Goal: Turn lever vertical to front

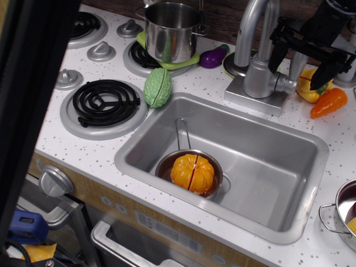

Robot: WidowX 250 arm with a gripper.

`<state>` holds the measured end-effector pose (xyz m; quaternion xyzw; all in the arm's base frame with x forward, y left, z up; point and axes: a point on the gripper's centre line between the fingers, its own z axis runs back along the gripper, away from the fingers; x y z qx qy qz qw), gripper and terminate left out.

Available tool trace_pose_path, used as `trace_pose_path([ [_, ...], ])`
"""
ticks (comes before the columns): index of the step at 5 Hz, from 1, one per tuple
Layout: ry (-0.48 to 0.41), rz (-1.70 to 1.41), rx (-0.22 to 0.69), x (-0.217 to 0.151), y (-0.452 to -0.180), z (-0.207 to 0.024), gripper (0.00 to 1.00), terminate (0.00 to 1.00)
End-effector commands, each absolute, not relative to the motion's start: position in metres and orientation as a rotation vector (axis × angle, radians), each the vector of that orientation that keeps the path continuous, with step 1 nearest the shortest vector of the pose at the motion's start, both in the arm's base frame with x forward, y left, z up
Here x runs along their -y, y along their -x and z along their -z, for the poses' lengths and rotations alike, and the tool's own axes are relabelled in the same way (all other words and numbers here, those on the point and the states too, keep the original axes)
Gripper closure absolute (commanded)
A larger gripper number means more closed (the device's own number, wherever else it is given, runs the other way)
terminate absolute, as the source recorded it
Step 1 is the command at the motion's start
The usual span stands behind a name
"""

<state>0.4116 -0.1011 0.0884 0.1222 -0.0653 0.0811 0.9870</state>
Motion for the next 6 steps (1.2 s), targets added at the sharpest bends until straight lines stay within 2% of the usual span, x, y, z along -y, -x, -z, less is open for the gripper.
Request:
trace_pose_path([
  [1, -0.246, -0.163, 0.131, 0.101, -0.412, -0.088, 0.0, 0.0],
  [4, -0.276, -0.22, 0.311, 0.099, -0.431, -0.107, 0.0, 0.0],
  [6, -0.288, -0.205, 0.383, 0.095, -0.443, -0.113, 0.0, 0.0],
])
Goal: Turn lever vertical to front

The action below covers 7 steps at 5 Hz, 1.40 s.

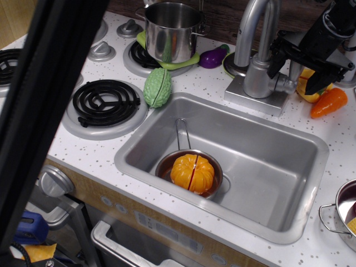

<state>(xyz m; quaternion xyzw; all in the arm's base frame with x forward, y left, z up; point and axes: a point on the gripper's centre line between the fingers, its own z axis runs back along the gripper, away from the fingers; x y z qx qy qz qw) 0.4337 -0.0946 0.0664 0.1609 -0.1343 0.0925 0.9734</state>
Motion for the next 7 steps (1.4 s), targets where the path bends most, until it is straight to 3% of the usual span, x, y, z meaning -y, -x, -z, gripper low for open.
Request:
trace_pose_path([
  [1, -0.297, -0.198, 0.398, 0.093, -0.449, -0.119, 0.0, 0.0],
  [5, -0.299, -0.16, 0.459, 0.082, -0.467, -0.123, 0.0, 0.0],
  [6, -0.293, -0.161, 0.448, 0.084, -0.471, -0.125, 1.0, 0.0],
  [7, -0.27, -0.182, 0.437, 0.086, -0.47, -0.124, 1.0, 0.0],
])
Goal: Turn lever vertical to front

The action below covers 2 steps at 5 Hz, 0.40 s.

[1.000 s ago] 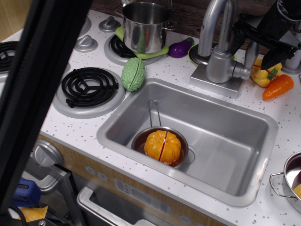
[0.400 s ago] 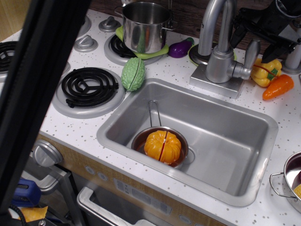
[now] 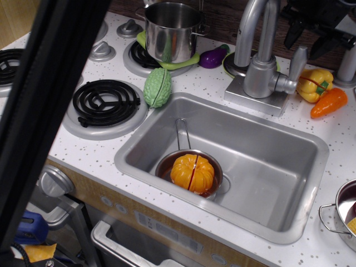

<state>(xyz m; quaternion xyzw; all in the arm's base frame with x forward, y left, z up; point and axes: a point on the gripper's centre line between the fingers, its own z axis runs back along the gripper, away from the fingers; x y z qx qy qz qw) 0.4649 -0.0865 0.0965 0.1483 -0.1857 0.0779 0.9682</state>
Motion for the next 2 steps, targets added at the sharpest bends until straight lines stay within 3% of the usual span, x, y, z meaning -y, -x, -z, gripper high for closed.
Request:
trace_pose_path([
  [1, -0.234, -0.223, 0.424, 0.093, -0.46, -0.119, 1.0, 0.0],
  [2, -0.187, -0.27, 0.406, 0.098, -0.447, -0.114, 1.0, 0.0],
])
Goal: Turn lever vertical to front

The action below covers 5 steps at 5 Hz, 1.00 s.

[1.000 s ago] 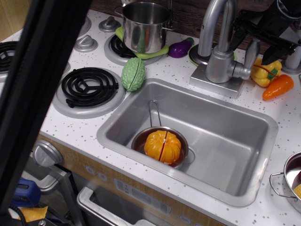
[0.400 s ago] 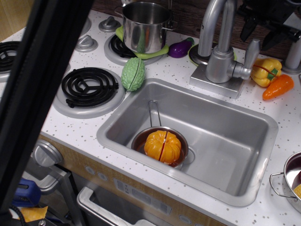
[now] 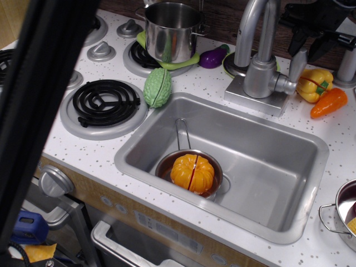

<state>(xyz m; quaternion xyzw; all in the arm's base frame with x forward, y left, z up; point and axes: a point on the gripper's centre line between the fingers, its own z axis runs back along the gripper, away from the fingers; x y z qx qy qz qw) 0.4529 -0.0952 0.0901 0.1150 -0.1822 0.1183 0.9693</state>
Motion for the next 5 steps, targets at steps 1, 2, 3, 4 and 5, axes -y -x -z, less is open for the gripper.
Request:
trace_pose_path([
  [1, -0.166, -0.307, 0.394, 0.104, -0.432, -0.11, 1.0, 0.0],
  [2, -0.145, -0.319, 0.402, 0.105, -0.421, -0.101, 1.0, 0.0],
  [3, -0.137, -0.343, 0.413, 0.102, -0.417, -0.086, 1.0, 0.0],
  [4, -0.113, -0.369, 0.405, 0.103, -0.413, -0.076, 1.0, 0.0],
  [5, -0.075, -0.376, 0.396, 0.099, -0.413, -0.065, 1.0, 0.0],
])
